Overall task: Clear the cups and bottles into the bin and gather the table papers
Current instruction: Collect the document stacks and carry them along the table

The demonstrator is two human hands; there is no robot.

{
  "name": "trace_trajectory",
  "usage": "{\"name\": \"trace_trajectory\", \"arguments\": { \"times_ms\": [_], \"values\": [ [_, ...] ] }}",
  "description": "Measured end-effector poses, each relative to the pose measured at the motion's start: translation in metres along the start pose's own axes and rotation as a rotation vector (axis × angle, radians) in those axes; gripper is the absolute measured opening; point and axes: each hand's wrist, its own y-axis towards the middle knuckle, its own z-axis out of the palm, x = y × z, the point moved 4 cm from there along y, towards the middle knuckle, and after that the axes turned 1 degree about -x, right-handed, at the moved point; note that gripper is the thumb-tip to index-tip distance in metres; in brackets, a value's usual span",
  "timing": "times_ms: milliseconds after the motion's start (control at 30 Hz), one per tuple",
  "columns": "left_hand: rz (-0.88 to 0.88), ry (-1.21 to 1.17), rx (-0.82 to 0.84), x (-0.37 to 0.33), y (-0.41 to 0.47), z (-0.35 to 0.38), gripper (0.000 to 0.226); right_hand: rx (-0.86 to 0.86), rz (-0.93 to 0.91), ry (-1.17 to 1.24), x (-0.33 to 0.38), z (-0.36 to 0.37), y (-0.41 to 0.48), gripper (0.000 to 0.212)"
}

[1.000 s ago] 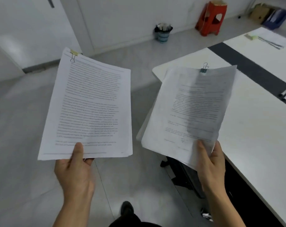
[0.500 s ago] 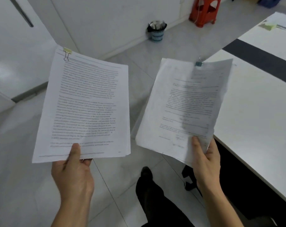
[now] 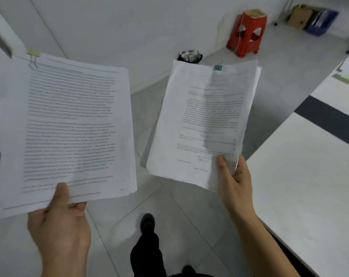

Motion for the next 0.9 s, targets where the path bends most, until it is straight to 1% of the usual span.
{"name": "trace_trajectory", "arguments": {
  "times_ms": [133,233,333,433,500,600,667,767,900],
  "values": [
    [-0.106,0.055,0.028,0.049,0.086,0.078,0.048,-0.100,0.047,-0.028,-0.011,0.050,0.075,0.009],
    [-0.198,0.082,0.104,0.077,0.144,0.155,0.045,-0.224,0.059,-0.030,0.000,0.065,0.126,0.010],
    [-0.260,0.129,0.278,0.099,0.182,0.247,0.044,-0.422,0.073,-0.025,0.014,0.055,0.166,0.007],
    [-0.305,0.149,0.468,0.121,0.195,0.340,0.045,-0.630,0.102,-0.002,0.022,0.031,0.191,0.010],
    [-0.330,0.145,0.570,0.142,0.195,0.396,0.044,-0.731,0.111,0.028,0.022,0.018,0.210,0.012],
    [-0.349,0.166,0.673,0.189,0.192,0.470,0.040,-0.851,0.107,0.072,0.009,0.004,0.252,0.011],
    [-0.347,0.200,0.727,0.222,0.188,0.515,0.042,-0.896,0.108,0.091,-0.005,-0.002,0.294,0.011],
    [-0.359,0.248,0.736,0.259,0.191,0.581,0.042,-0.894,0.131,0.138,-0.013,-0.014,0.375,0.007],
    [-0.337,0.237,0.767,0.276,0.210,0.684,0.041,-0.898,0.092,0.180,0.012,-0.035,0.487,0.009]
  ]
}}
